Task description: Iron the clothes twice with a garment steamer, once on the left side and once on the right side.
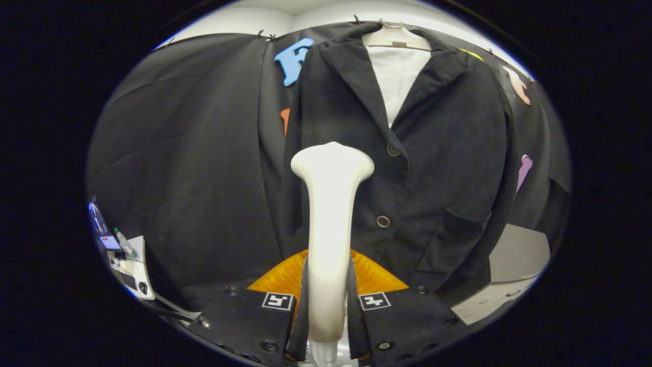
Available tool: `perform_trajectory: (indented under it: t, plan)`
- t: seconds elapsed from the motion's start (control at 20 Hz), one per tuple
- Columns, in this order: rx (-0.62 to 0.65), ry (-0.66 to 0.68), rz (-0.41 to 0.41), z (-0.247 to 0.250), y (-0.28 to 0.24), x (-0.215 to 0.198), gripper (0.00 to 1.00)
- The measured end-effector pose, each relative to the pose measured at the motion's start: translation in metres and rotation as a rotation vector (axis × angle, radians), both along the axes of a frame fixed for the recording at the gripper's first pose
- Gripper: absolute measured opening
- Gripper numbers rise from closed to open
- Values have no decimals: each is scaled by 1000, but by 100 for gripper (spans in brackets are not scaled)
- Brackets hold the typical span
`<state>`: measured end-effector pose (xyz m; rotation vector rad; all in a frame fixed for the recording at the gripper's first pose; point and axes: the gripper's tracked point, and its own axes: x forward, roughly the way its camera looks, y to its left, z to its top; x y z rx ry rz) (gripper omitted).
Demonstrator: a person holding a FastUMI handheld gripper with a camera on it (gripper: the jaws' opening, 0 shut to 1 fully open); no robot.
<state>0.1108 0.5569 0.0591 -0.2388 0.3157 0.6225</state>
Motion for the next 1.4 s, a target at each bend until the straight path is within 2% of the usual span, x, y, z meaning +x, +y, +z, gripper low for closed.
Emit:
perform_trajectory:
  t: [0.65, 1.15, 1.4]
  plan:
    - [-74, 135, -15, -90, -32, 5, 34]
    - [-69, 187, -24, -104, -39, 3, 34]
    - [-28, 189, -63, -98, -40, 5, 34]
